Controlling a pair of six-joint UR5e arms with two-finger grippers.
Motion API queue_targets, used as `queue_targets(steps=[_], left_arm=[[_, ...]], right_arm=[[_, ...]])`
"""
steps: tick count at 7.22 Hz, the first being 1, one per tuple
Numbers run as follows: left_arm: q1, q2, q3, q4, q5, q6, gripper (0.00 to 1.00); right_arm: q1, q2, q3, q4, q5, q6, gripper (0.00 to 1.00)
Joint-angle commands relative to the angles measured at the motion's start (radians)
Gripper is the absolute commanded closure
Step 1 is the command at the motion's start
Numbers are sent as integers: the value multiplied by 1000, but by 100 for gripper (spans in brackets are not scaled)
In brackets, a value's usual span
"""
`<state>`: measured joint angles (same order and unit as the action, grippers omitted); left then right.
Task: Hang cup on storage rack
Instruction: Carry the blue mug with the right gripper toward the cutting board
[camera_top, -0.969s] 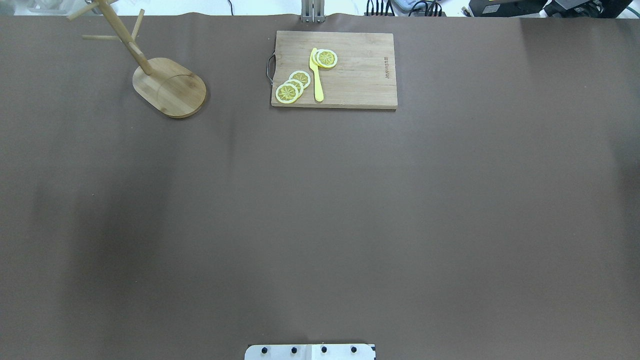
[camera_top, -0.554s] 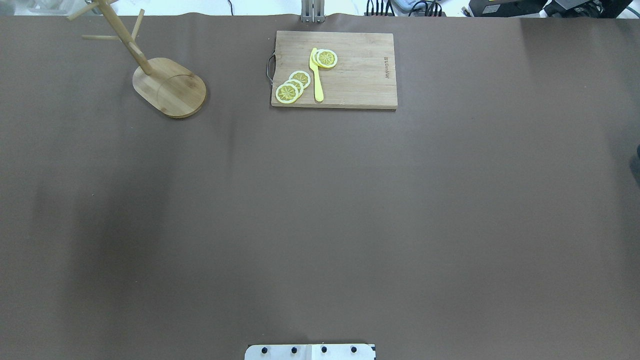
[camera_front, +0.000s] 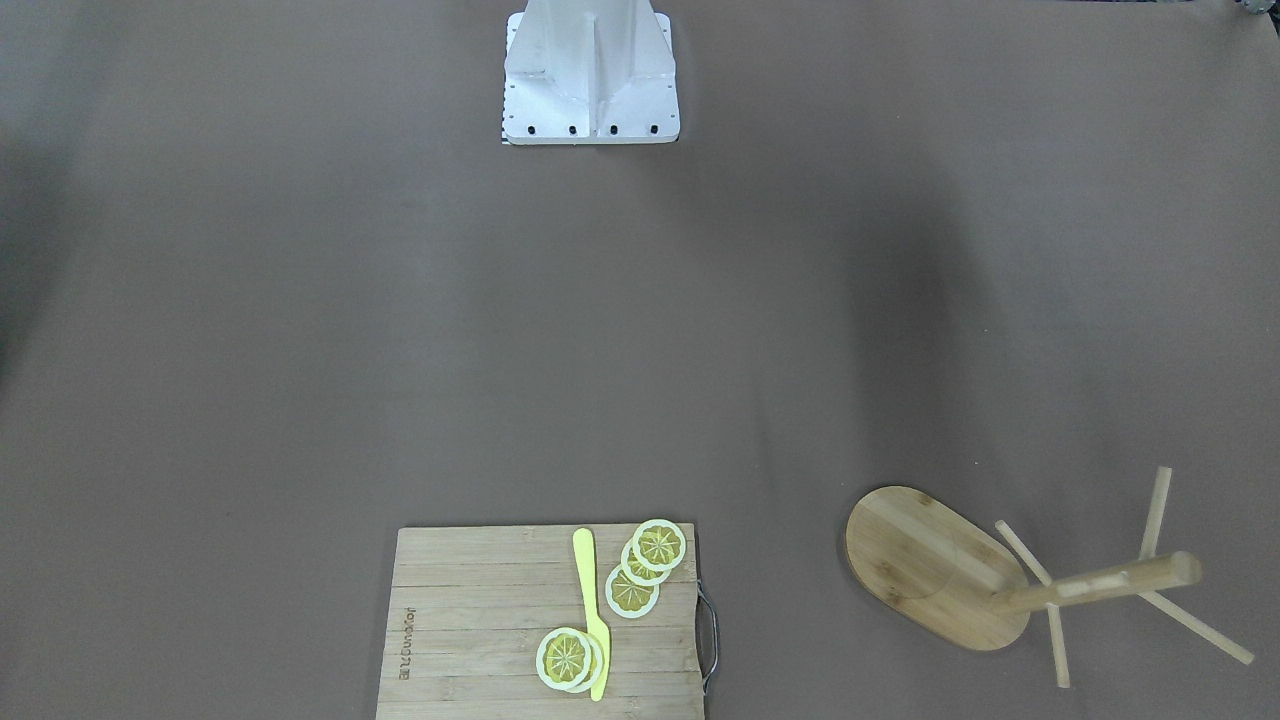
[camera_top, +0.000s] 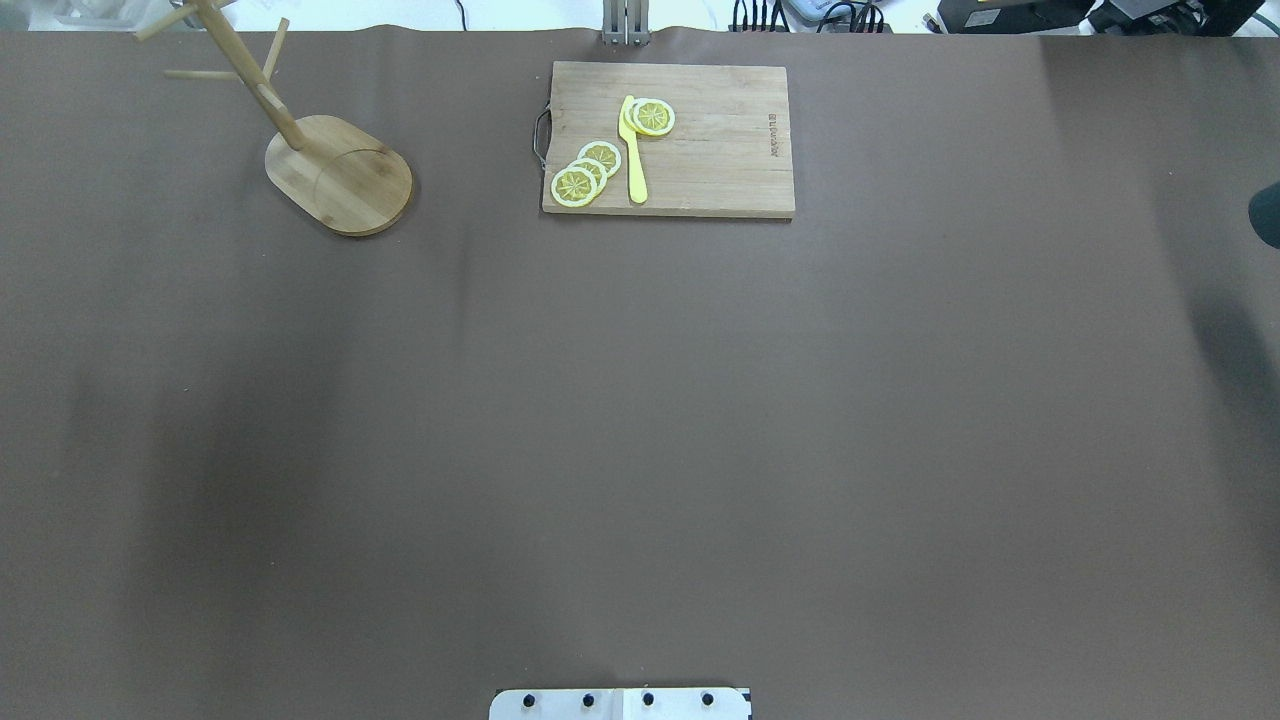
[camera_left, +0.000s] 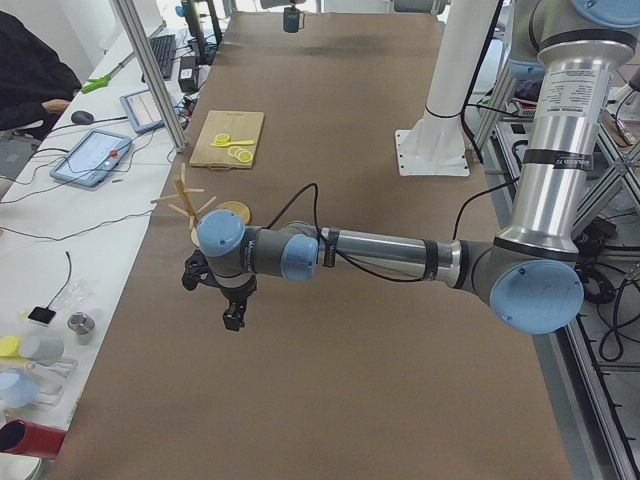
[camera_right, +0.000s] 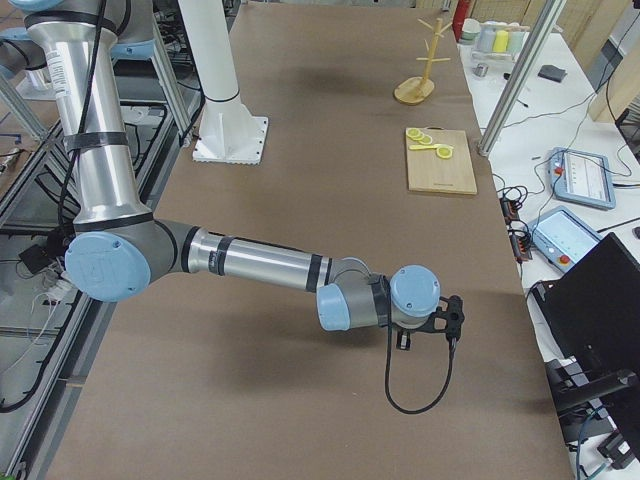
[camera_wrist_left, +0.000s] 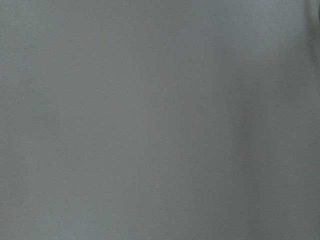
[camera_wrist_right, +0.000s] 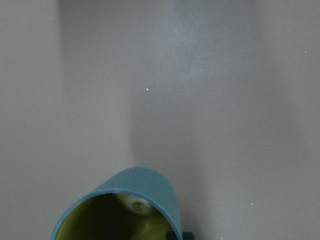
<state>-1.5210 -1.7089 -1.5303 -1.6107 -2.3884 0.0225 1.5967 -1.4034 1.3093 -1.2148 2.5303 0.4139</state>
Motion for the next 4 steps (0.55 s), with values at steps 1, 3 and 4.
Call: queue_targets(steps=[1, 3, 4], left_arm=[[-2, 0, -1, 0, 0, 1, 1], [-2, 2, -2, 0, -2, 1, 1], [-2, 2, -1, 0, -2, 1, 1]], right_arm=[[-56, 4, 134, 3, -7, 376, 100], [-134, 14, 207, 9, -51, 631, 100], [-162, 14, 241, 9, -62, 690, 100]])
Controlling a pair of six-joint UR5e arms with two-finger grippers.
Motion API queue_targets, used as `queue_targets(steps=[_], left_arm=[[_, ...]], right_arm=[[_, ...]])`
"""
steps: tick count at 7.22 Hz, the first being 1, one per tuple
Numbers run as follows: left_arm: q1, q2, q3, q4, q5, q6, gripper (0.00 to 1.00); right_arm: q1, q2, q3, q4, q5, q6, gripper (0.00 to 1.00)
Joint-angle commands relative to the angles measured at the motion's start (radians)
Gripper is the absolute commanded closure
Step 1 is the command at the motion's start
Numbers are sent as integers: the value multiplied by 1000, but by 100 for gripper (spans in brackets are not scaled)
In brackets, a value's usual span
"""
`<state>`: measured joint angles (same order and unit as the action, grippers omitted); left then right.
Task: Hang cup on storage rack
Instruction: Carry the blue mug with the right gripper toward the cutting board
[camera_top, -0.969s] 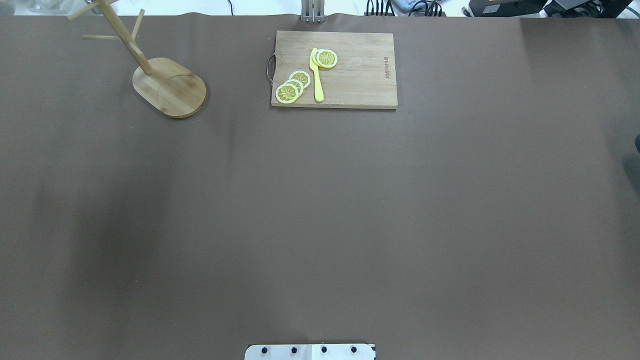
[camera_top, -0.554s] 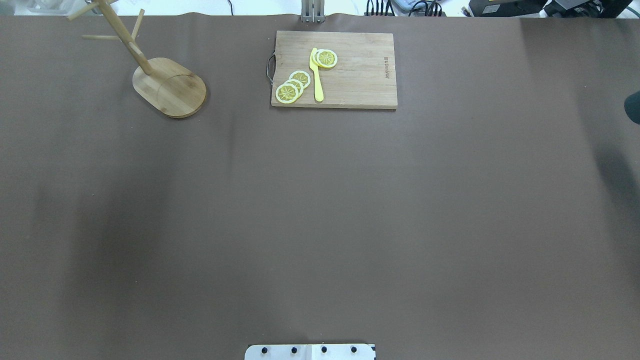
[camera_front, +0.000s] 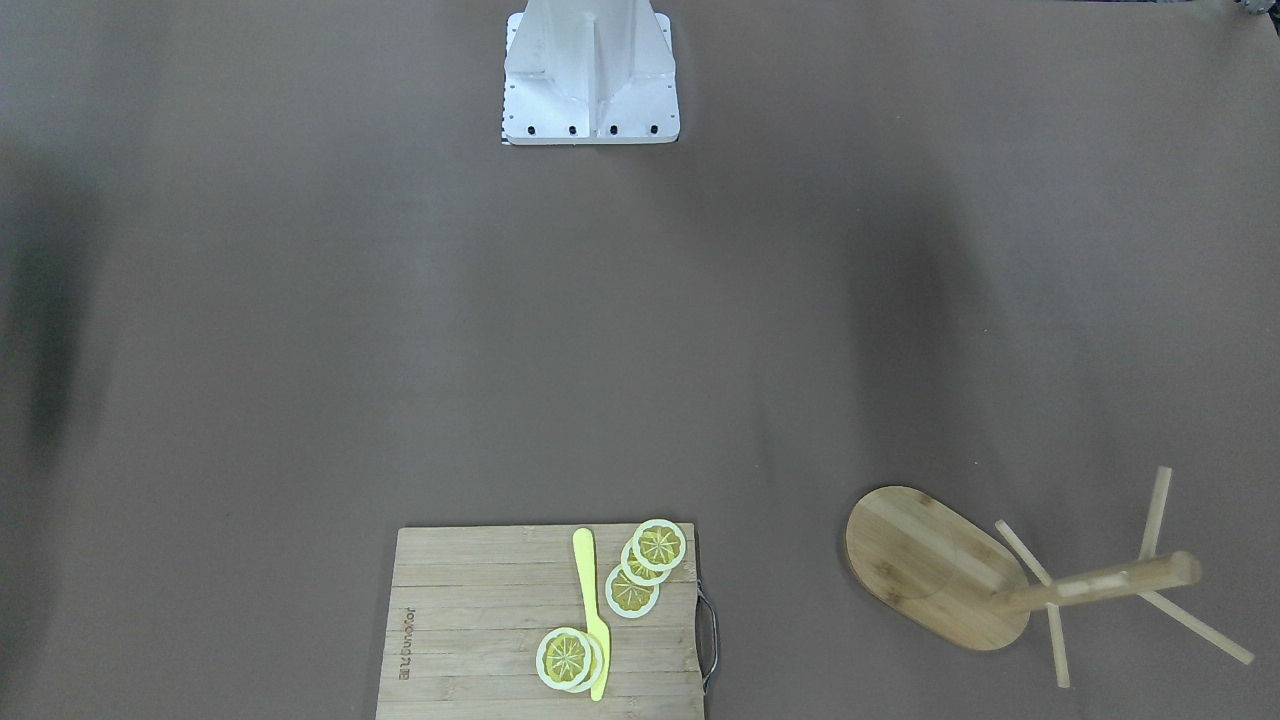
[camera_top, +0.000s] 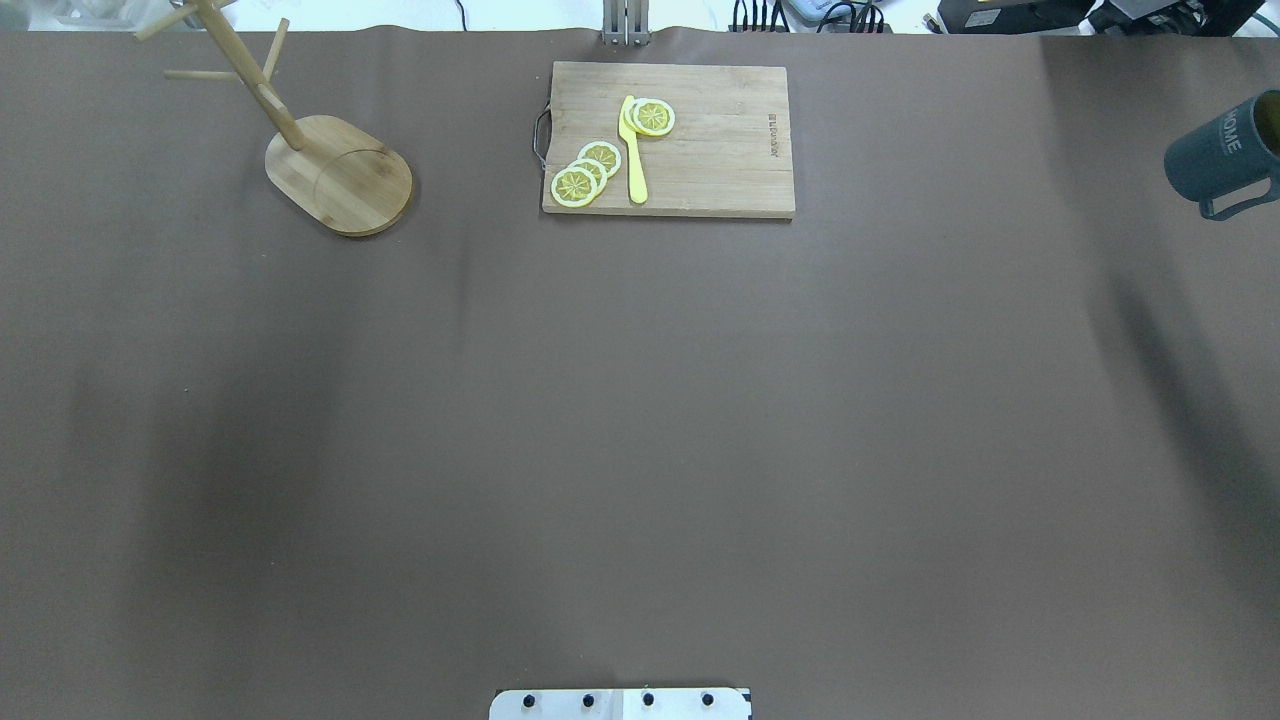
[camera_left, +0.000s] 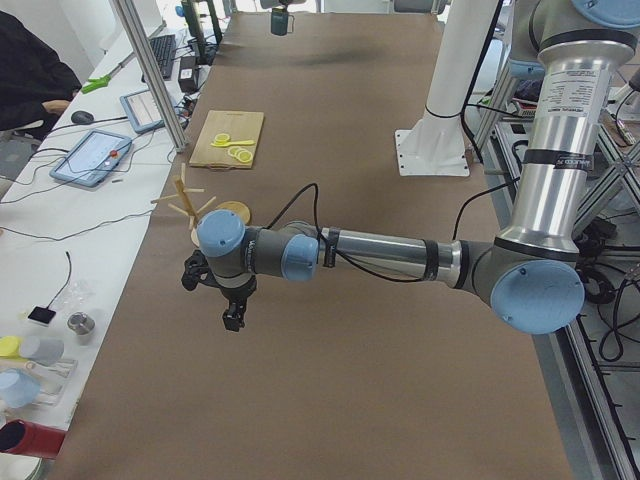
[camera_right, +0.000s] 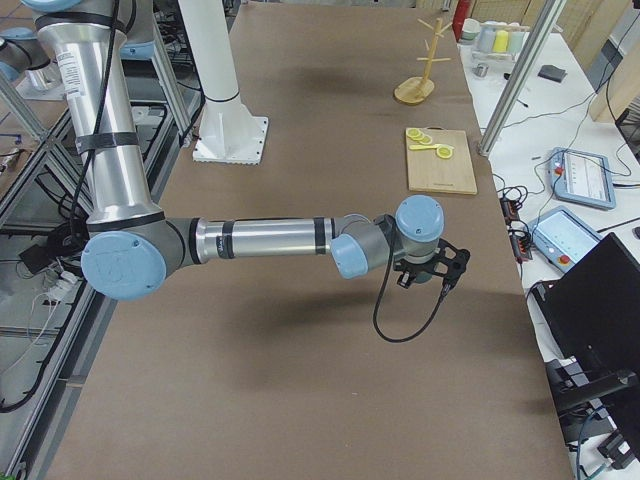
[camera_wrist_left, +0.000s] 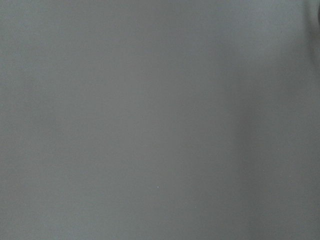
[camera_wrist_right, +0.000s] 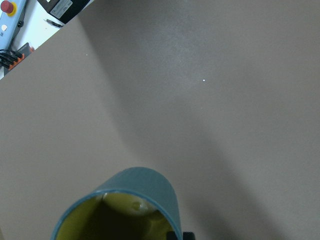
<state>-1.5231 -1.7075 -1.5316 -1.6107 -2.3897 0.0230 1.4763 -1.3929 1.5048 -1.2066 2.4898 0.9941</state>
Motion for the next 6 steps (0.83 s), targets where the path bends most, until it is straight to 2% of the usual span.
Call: queue_targets(steps=[1, 3, 6], left_arm=[[0, 0, 1, 0, 0, 0, 1], [0, -1, 5, 0, 0, 0, 1], [0, 0, 5, 0, 0, 0, 1]], right_arm=[[-97, 12, 78, 1, -53, 205, 100], [-230, 102, 129, -7, -152, 546, 100], [-435, 163, 210, -16, -319, 829, 100]])
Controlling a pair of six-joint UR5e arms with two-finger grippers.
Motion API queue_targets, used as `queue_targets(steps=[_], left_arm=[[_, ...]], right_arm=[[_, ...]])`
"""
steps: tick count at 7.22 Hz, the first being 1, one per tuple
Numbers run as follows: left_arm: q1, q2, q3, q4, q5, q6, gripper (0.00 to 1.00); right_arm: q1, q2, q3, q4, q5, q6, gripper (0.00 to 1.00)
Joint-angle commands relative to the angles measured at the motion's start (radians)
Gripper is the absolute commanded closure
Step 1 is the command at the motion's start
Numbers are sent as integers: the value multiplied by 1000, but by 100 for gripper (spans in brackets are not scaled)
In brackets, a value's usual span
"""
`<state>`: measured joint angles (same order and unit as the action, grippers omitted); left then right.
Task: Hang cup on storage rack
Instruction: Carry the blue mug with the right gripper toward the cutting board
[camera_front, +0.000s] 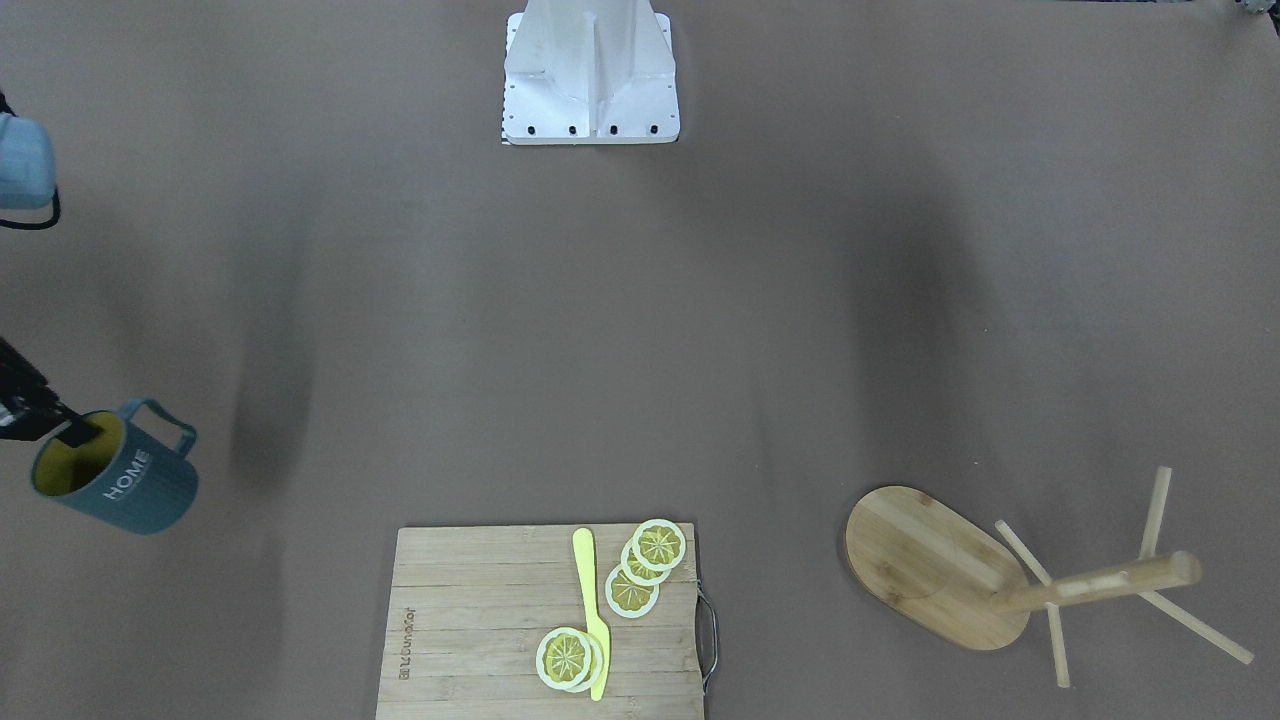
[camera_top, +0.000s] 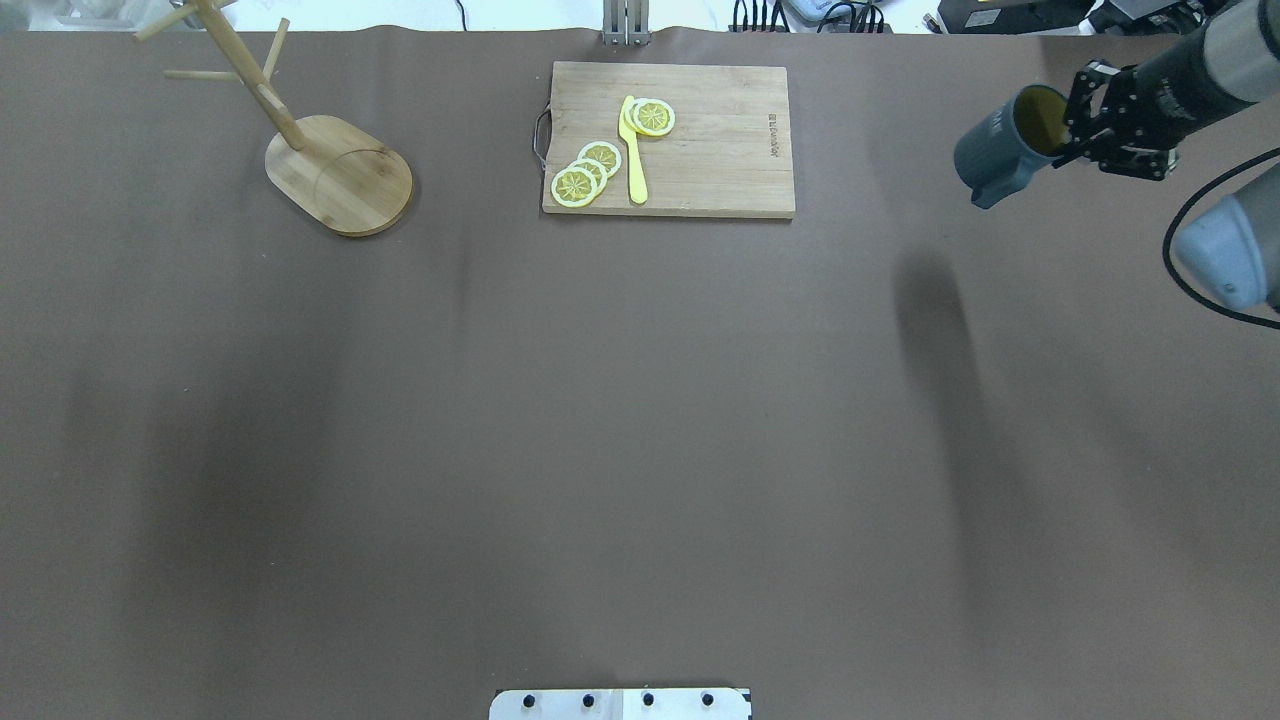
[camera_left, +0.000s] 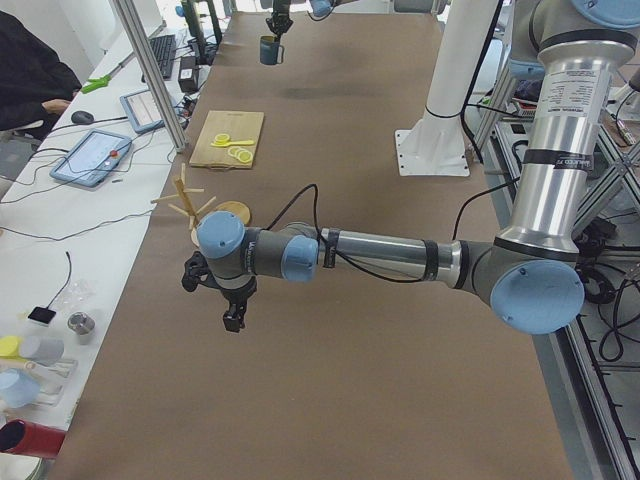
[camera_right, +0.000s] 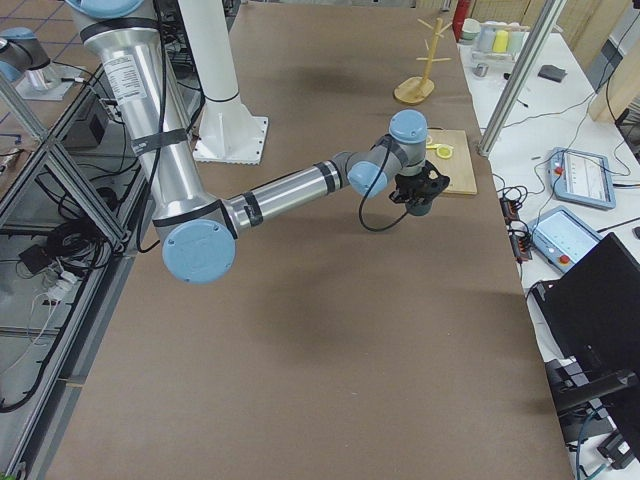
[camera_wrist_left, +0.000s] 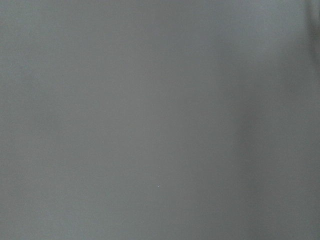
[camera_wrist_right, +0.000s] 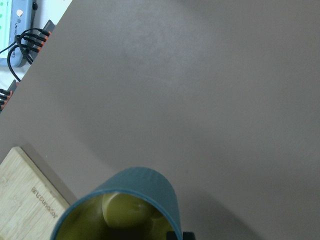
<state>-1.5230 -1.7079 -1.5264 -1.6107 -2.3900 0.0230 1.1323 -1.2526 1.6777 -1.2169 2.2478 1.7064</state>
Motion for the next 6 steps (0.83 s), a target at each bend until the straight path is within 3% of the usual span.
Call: queue_targets(steps=[1, 3, 4, 6], left_arm=[[0, 1, 0, 0, 0, 0, 1], [0, 1, 0, 0, 0, 0, 1], [0, 1, 2, 0, 0, 0, 1], [0, 1, 2, 0, 0, 0, 1]], right_arm=[[-142, 45, 74, -80, -101, 133, 100], [-236, 117, 161, -273, -156, 204, 100], [-281, 128, 175, -283, -230, 316, 100], [-356, 218, 166, -356, -273, 450, 100]])
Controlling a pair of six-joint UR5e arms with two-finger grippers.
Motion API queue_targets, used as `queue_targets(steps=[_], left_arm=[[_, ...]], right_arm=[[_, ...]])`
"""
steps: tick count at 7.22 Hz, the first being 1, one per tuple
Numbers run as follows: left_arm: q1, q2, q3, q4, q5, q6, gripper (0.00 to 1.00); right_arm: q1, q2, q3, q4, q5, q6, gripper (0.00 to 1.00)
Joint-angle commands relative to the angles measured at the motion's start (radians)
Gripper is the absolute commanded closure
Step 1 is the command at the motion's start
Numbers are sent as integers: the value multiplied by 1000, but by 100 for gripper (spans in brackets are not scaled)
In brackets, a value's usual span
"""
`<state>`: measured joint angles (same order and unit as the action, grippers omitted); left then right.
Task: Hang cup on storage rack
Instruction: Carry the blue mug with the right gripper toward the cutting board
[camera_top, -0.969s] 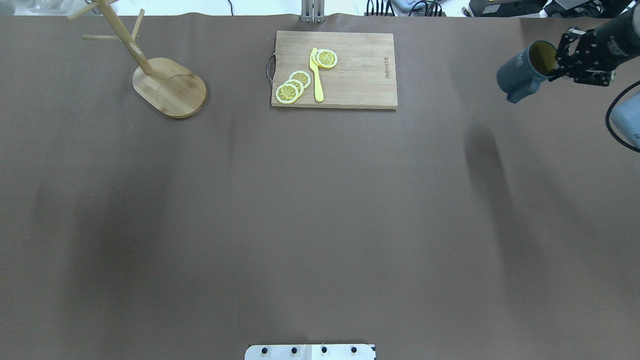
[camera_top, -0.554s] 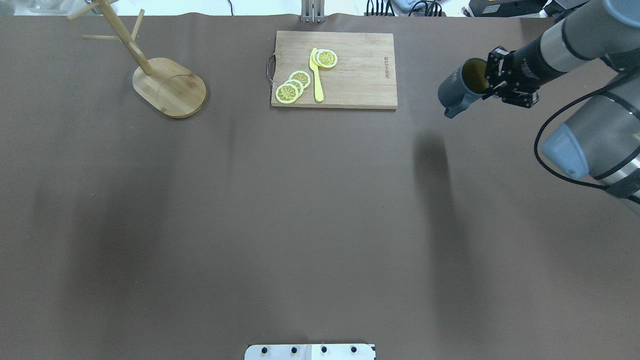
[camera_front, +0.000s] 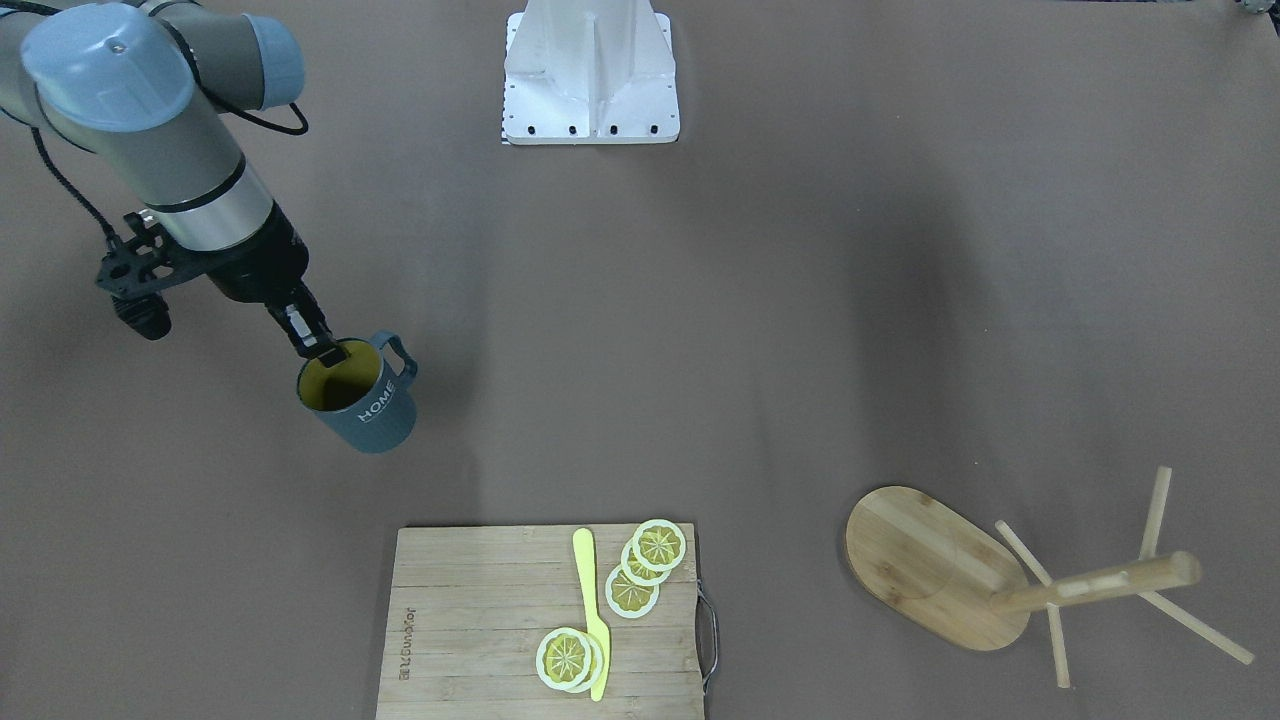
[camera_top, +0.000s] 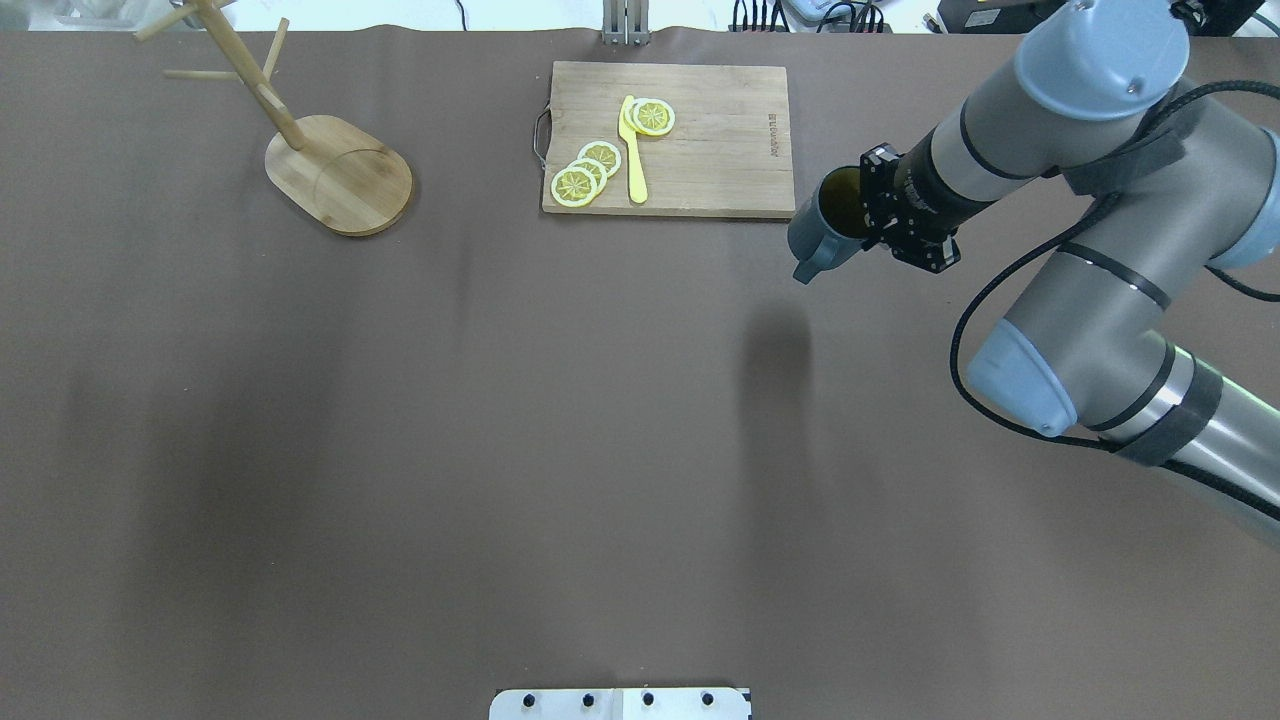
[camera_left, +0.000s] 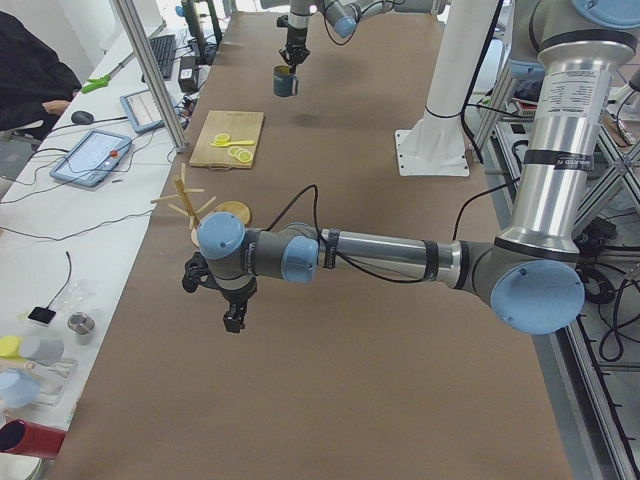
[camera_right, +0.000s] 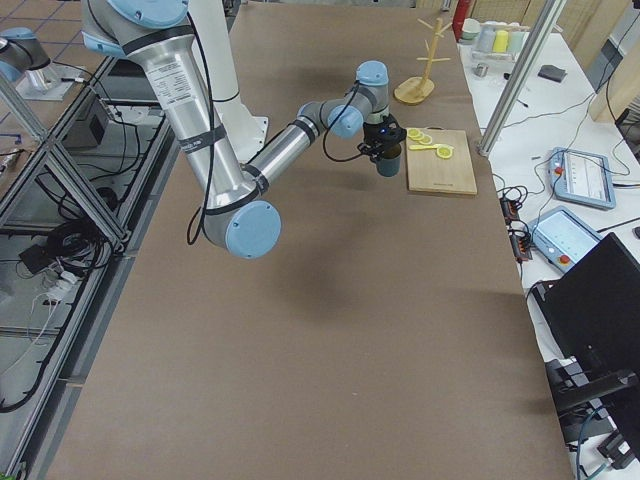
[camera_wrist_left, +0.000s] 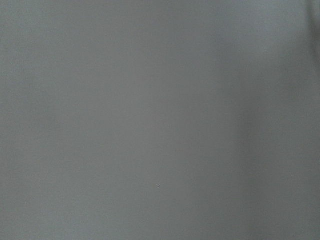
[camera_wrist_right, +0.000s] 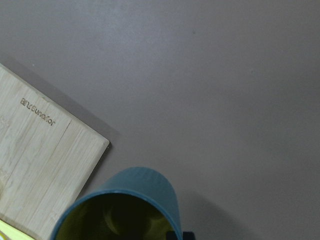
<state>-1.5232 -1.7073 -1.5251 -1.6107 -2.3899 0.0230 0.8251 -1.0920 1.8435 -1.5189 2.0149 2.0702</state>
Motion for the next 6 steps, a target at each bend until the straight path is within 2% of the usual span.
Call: queue_targets(steps=[1, 3, 6], left_arm=[[0, 0, 0, 0, 0, 0, 1], [0, 0, 5, 0, 0, 0, 1], [0, 3, 6, 0, 0, 0, 1]], right_arm=[[-90, 99, -3, -76, -59, 144, 100], [-145, 170, -61, -80, -115, 272, 100], [-216, 331, -242, -106, -166, 330, 100]])
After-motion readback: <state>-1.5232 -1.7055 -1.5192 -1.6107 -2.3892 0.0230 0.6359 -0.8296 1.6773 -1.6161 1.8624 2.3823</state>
